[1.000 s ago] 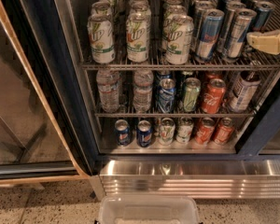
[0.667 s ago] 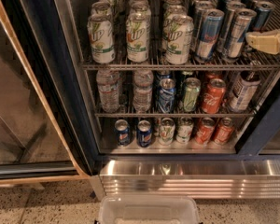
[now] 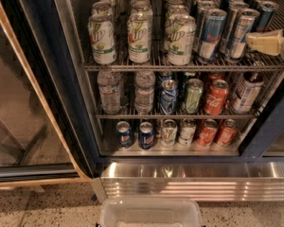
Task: Pick redbull can from top shelf of fridge
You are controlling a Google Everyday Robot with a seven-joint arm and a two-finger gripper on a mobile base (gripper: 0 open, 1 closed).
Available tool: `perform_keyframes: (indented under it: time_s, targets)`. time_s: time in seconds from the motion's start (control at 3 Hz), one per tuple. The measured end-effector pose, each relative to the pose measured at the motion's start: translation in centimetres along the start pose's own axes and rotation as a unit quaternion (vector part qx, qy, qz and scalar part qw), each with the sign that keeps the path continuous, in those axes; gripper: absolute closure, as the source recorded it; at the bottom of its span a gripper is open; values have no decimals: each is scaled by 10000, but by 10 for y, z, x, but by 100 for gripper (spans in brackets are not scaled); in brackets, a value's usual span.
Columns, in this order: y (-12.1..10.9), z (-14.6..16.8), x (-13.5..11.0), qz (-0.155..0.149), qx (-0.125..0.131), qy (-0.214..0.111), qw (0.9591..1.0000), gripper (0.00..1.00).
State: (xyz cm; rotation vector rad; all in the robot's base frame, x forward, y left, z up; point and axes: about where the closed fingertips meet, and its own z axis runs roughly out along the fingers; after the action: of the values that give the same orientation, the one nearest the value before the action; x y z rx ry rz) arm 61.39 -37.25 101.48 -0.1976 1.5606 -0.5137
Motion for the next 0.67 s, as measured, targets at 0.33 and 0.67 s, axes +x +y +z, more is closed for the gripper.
perform_keyframes:
  time_s: [0.33,0.67]
  targets:
    - [16,-38,-17,-469,-284,-50,9985,17]
    - [41,-62,-29,-809,-477,-133,9955,33]
